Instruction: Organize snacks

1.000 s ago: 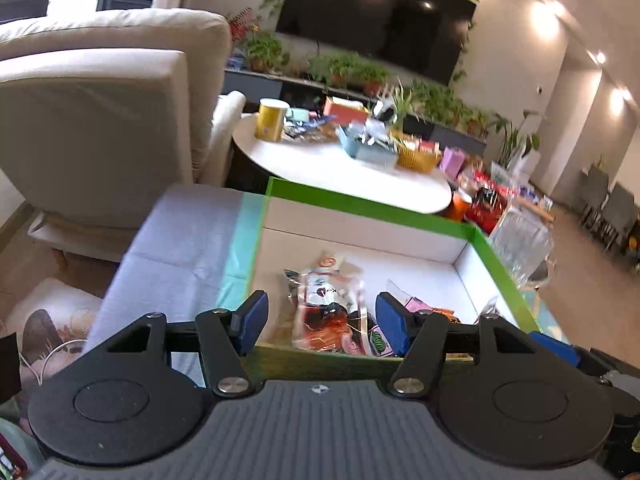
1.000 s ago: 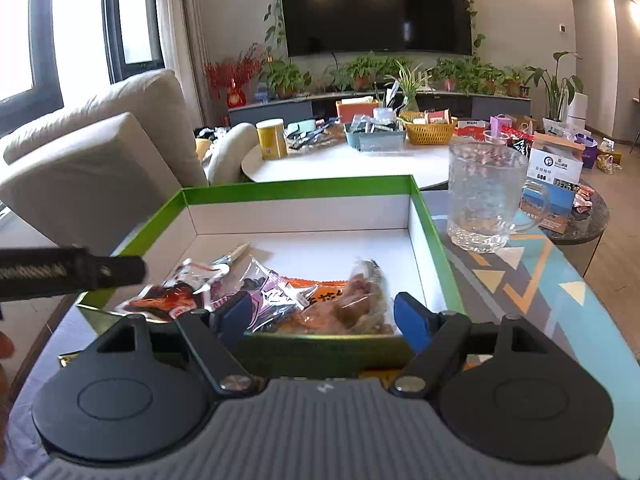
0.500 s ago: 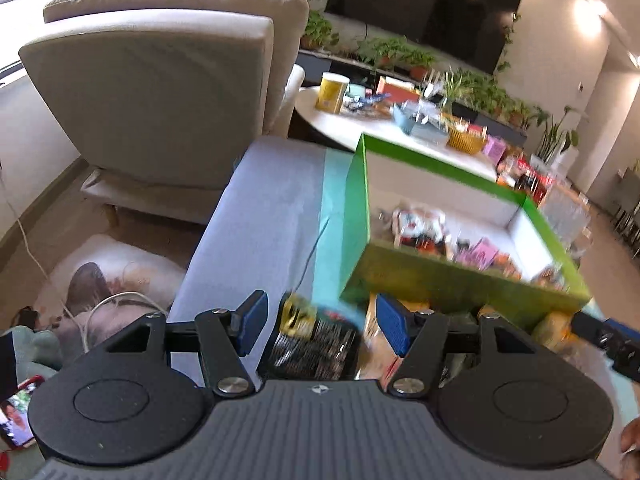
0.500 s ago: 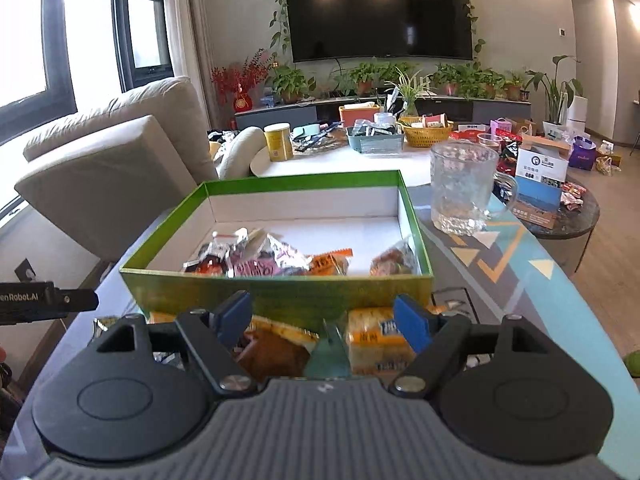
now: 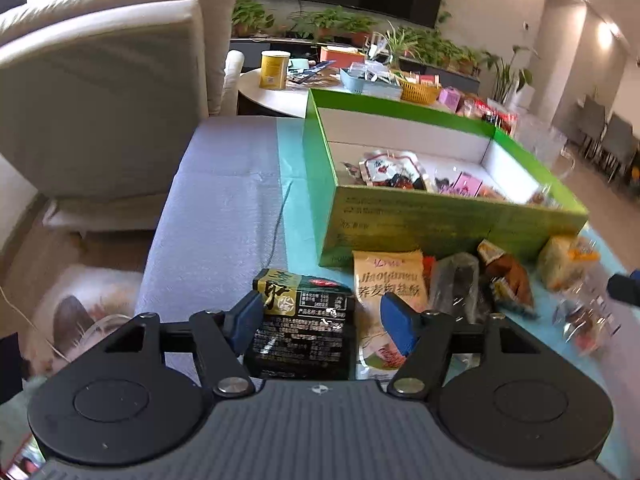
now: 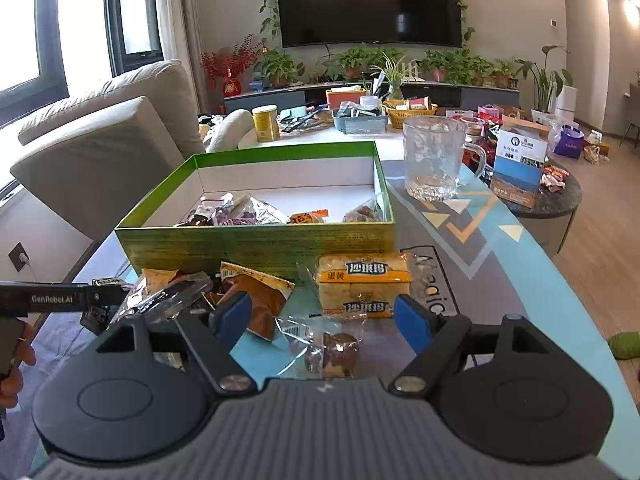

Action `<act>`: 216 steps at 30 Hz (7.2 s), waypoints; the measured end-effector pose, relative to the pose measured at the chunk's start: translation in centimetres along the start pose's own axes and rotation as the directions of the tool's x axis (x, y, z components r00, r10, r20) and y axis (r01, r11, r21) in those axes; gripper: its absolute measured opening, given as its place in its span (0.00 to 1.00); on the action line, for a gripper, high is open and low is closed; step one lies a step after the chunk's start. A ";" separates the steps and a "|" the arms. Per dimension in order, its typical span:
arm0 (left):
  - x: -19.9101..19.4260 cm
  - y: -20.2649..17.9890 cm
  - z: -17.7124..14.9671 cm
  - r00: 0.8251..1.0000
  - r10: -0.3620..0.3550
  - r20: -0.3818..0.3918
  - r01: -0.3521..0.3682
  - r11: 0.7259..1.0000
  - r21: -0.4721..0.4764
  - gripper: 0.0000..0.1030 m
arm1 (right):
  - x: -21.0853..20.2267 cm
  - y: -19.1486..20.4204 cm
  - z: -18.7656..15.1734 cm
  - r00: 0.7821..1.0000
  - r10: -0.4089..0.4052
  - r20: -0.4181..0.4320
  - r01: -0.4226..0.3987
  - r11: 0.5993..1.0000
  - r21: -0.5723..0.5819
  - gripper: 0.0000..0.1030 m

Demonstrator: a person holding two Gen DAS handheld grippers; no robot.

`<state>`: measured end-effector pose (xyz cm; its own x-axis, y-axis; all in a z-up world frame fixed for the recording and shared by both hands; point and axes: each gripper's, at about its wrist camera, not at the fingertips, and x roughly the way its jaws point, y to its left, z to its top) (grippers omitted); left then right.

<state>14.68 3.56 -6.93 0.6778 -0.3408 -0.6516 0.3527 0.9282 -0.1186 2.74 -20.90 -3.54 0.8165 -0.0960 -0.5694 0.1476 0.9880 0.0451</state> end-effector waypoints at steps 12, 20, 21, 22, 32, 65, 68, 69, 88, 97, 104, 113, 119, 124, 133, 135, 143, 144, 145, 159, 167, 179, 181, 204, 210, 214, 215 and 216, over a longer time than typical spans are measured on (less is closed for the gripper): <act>-0.2 1.0 -0.2 1.000 0.021 0.008 -0.021 1.000 0.009 0.60 | 1.4 0.6 -0.5 0.999 0.010 -0.043 -0.011 1.000 -0.018 0.44; 1.0 1.4 -0.6 1.000 0.018 0.003 -0.018 1.000 0.026 0.61 | 1.9 0.8 -0.7 0.998 0.007 -0.061 -0.008 1.000 -0.019 0.44; 1.0 1.5 -0.6 1.000 0.018 0.006 -0.018 1.000 0.024 0.61 | 2.0 0.8 -0.7 0.998 0.005 -0.063 -0.007 1.000 -0.018 0.44; 1.0 1.6 -0.6 1.000 0.017 0.007 -0.017 1.000 0.018 0.61 | 2.0 0.8 -0.7 0.998 0.004 -0.064 -0.005 1.000 -0.016 0.44; -0.7 1.9 -1.0 0.998 -0.032 0.062 0.035 0.999 -0.041 0.53 | 1.8 1.3 -0.9 0.998 0.012 -0.059 -0.014 0.999 -0.042 0.44; -4.3 -1.8 -0.9 0.991 -0.048 0.126 0.052 0.998 -0.033 0.53 | 7.6 -2.1 0.9 0.986 -0.141 -0.083 0.147 0.987 0.062 0.43; -4.4 -1.9 -1.1 0.991 -0.051 0.124 0.056 0.998 -0.036 0.53 | 6.6 -2.5 0.8 0.990 -0.125 -0.070 0.131 0.987 0.089 0.43; -4.5 -2.0 -1.2 0.991 -0.051 0.123 0.056 0.998 -0.037 0.53 | 6.1 -2.6 0.8 0.991 -0.122 -0.057 0.127 0.988 0.089 0.43; -7.3 -4.3 -0.6 0.979 -0.074 0.188 0.080 0.996 -0.024 0.53 | -1.1 -2.2 2.2 0.989 -0.059 0.135 0.051 0.997 0.061 0.43; -6.8 -5.7 0.3 0.975 -0.098 0.199 0.100 0.995 -0.003 0.53 | -0.9 -2.3 2.6 0.988 -0.032 0.151 0.023 0.998 0.065 0.43; -6.3 -5.9 1.8 0.969 -0.096 0.227 0.103 0.995 -0.016 0.53 | -0.6 -1.8 3.4 0.986 -0.019 0.163 0.009 0.998 0.062 0.43; -4.8 -6.5 5.3 0.953 -0.102 0.284 0.114 0.993 -0.023 0.53 | 0.8 -0.8 5.5 0.983 -0.014 0.184 0.007 0.999 0.036 0.43; -2.6 -7.1 7.0 0.953 -0.116 0.280 0.132 0.990 -0.041 0.53 | 2.4 -0.3 6.3 0.985 -0.013 0.173 0.009 1.000 0.022 0.43; -0.4 -7.6 8.1 0.960 -0.105 0.261 0.117 0.993 -0.031 0.53 | 4.2 -0.2 6.9 0.987 -0.012 0.159 0.010 1.000 0.014 0.43; 3.3 -7.0 9.6 0.972 -0.086 0.220 0.100 0.994 -0.051 0.53 | 7.3 -0.3 7.7 0.993 -0.012 0.120 0.010 1.000 0.016 0.43; 3.9 -7.0 9.7 0.974 -0.084 0.211 0.097 0.994 -0.051 0.53 | 7.7 -0.3 7.8 0.993 -0.010 0.115 0.008 1.000 0.014 0.43; 5.2 -7.3 9.6 0.982 -0.075 0.172 0.083 0.996 -0.042 0.53 | 8.9 0.1 7.8 0.996 -0.018 0.090 0.018 1.000 0.002 0.43; 5.3 -7.3 9.6 0.984 -0.075 0.161 0.083 0.996 -0.041 0.53 | 9.0 0.1 7.8 0.996 -0.019 0.084 0.018 1.000 0.004 0.43; 5.4 -7.3 9.6 0.986 -0.074 0.149 0.081 0.996 -0.041 0.53 | 9.1 0.1 7.8 0.997 -0.021 0.075 0.020 1.000 0.007 0.43; 4.5 -6.3 9.7 0.991 -0.066 0.116 0.077 0.992 -0.100 0.58 | 8.5 -0.3 7.7 0.999 -0.004 0.037 0.003 0.999 0.042 0.44; 3.1 -6.2 9.2 0.990 -0.055 0.129 0.070 0.991 -0.114 0.58 | 8.1 0.1 8.1 0.998 0.013 0.054 -0.015 0.999 0.031 0.44; 0.4 -4.5 5.8 0.992 -0.046 0.119 0.057 0.994 -0.090 0.62 | 5.5 -1.9 6.7 0.997 -0.007 0.080 0.001 0.998 0.067 0.44; -0.3 -4.1 4.9 0.991 -0.024 0.132 0.036 0.996 -0.086 0.65 | 4.9 -2.5 6.0 0.997 -0.021 0.074 0.014 0.996 0.087 0.44; -0.3 -3.3 -1.0 0.999 -0.049 -0.013 0.047 0.990 -0.130 0.66 | 2.5 -3.7 -1.7 0.995 0.015 -0.102 -0.003 0.992 0.124 0.44; -0.5 -3.6 -1.0 0.999 -0.038 -0.016 0.036 0.991 -0.129 0.66 | 2.4 -1.7 -2.4 0.993 0.031 -0.116 -0.023 0.997 0.072 0.44; -0.1 -4.2 -0.7 1.000 -0.022 -0.003 0.022 0.995 -0.102 0.67 | 2.8 -0.8 -2.7 0.991 0.015 -0.132 -0.010 0.999 0.041 0.44; 0.1 -4.2 -0.6 1.000 -0.020 -0.002 0.020 0.994 -0.106 0.67 | 3.0 -0.7 -2.8 0.990 0.009 -0.138 -0.004 0.999 0.038 0.44; 0.3 -4.1 -0.6 1.000 -0.021 -0.003 0.021 0.994 -0.112 0.67 | 3.1 -0.7 -2.9 0.990 0.002 -0.144 0.003 0.999 0.037 0.44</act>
<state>13.07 -0.21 -7.07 0.6685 -0.3597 -0.6509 0.2923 0.9319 -0.2148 3.58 -21.49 -7.76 0.7280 -0.0755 -0.6815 0.1706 0.9826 0.0734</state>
